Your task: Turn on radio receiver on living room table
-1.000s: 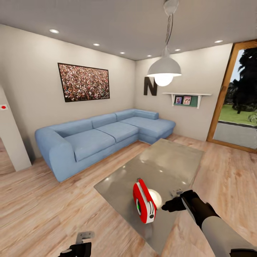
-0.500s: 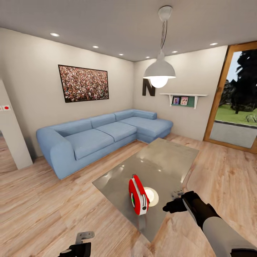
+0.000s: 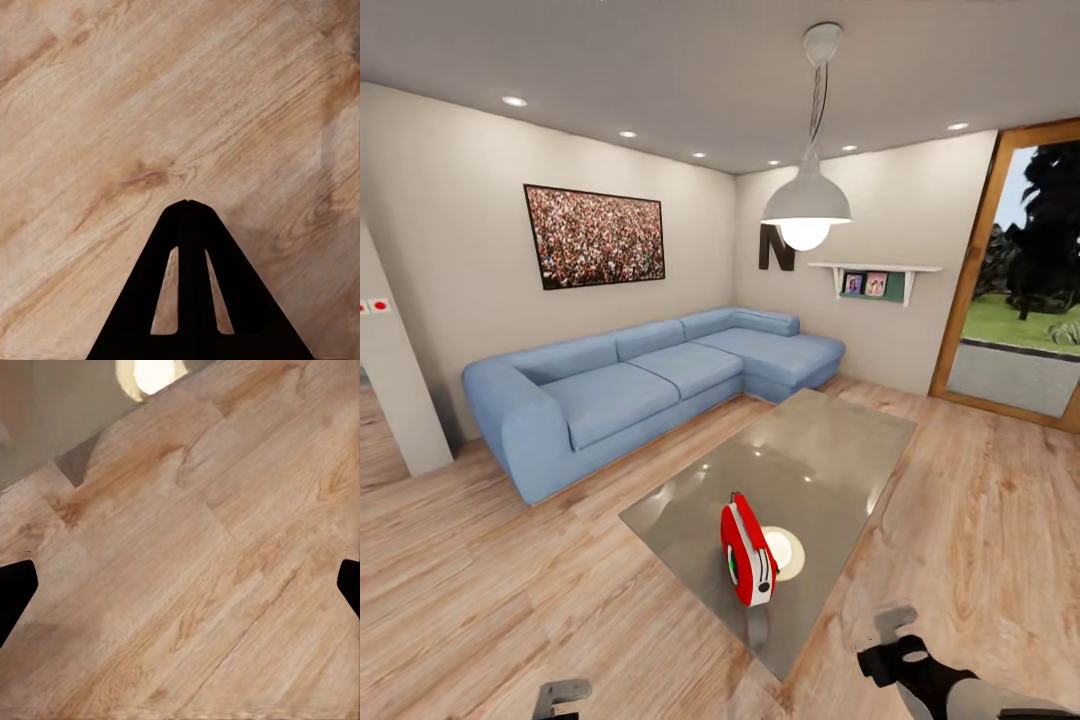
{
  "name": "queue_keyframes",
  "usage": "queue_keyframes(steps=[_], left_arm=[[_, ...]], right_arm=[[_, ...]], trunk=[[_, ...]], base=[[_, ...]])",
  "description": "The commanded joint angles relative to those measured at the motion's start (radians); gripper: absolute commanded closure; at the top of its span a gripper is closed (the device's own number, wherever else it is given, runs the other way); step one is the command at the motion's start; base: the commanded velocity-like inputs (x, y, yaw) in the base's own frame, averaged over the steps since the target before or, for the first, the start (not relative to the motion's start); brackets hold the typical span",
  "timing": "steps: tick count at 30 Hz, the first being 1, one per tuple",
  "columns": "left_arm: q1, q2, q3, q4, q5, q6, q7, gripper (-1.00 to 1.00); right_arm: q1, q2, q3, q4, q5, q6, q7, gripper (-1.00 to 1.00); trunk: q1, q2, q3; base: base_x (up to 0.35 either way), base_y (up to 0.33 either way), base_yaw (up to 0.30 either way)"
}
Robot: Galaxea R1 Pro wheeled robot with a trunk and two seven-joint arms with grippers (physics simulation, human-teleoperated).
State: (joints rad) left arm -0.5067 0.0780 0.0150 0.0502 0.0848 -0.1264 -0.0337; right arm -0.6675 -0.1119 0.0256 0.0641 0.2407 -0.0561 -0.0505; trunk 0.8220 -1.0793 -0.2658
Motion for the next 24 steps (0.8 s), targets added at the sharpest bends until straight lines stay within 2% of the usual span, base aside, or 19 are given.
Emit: queue_keyframes(steps=[1, 6, 8, 13, 20, 24], left_arm=[[0.011, 0.026, 0.000, 0.016, 0.000, -0.022, 0.000, 1.00], [0.099, 0.089, 0.000, 0.031, 0.003, -0.052, 0.000, 1.00], [0.134, 0.097, 0.000, 0.032, 0.002, -0.059, 0.005, 1.00], [0.151, 0.092, 0.000, 0.033, 0.002, -0.060, 0.034, 1.00], [0.154, 0.073, 0.001, 0.030, 0.006, -0.062, 0.042, 1.00], [0.154, 0.071, 0.002, 0.030, 0.008, -0.063, 0.043, 1.00]], right_arm=[[0.027, 0.000, 0.000, 0.006, 0.000, -0.006, -0.007, -1.00], [0.127, 0.001, 0.000, 0.012, 0.000, -0.012, -0.044, -1.00], [0.175, 0.003, 0.000, 0.013, 0.001, -0.012, -0.060, -1.00], [0.205, 0.008, 0.000, 0.014, 0.002, -0.011, -0.060, -1.00], [0.210, 0.021, 0.000, 0.013, 0.000, -0.012, -0.057, -1.00], [0.210, 0.021, 0.000, 0.013, 0.000, -0.011, -0.057, -1.00]], trunk=[[-0.004, 0.007, 0.003], [-0.023, 0.042, 0.019], [-0.031, 0.056, 0.025], [-0.050, 0.091, 0.041], [-0.077, 0.140, 0.063], [-0.092, 0.168, 0.075]], base=[[0.000, 0.000, 0.000], [0.000, 0.000, 0.000], [0.000, 0.000, 0.000], [0.000, 0.000, 0.000], [0.000, 0.000, 0.000], [0.000, 0.000, 0.000]])
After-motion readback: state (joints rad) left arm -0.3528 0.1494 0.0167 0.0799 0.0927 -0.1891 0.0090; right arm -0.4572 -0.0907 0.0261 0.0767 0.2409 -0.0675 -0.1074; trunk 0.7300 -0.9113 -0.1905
